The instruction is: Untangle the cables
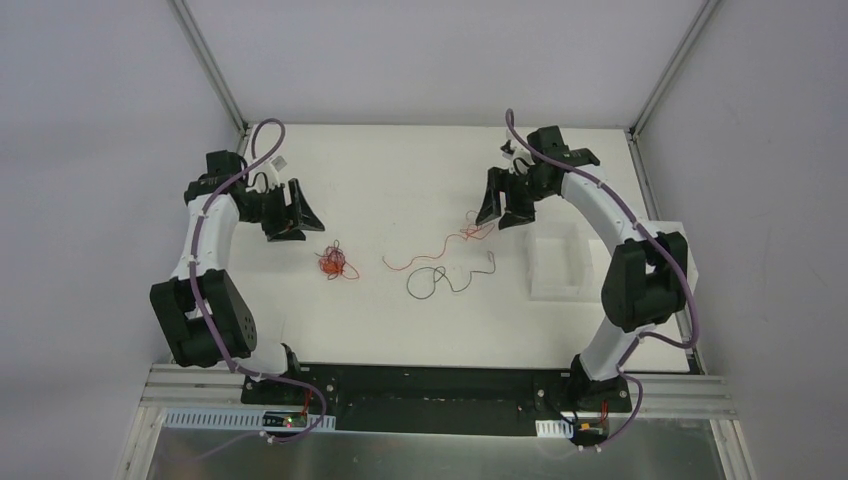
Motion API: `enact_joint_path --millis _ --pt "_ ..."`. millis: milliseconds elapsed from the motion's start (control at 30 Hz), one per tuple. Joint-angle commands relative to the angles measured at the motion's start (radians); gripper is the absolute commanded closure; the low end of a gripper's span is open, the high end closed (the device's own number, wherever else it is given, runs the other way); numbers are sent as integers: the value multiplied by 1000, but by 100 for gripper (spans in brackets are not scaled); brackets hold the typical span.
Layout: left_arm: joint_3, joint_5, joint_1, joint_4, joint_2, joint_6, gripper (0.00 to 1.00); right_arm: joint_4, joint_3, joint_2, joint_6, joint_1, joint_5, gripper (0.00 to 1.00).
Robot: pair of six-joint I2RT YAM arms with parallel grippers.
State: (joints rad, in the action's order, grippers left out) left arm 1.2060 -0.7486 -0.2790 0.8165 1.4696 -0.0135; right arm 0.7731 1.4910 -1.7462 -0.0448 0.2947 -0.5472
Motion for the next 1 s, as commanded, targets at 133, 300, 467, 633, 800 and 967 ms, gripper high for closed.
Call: enact_joint_path --millis 133,300,467,633,800,967 --pt "-53 -124 143 -68 -52 10 38 61 -64 75 -150 70 94 33" --pt "-90 -134 227 -114 -38 67 37 70 -109 50 -178 188 124 33" --pt "-114 -100 273 -144 -32 105 34 10 -132 33 -211 331 235 28" --pt "-123 -23 271 -153 -50 115 32 -74 -96 -38 -138 429 363 26" --pt "-126 56 269 -158 -101 121 31 -118 -43 -139 -14 461 439 27" --pt "-137 98 232 -170 -144 130 30 -171 -48 -175 13 487 465 27"
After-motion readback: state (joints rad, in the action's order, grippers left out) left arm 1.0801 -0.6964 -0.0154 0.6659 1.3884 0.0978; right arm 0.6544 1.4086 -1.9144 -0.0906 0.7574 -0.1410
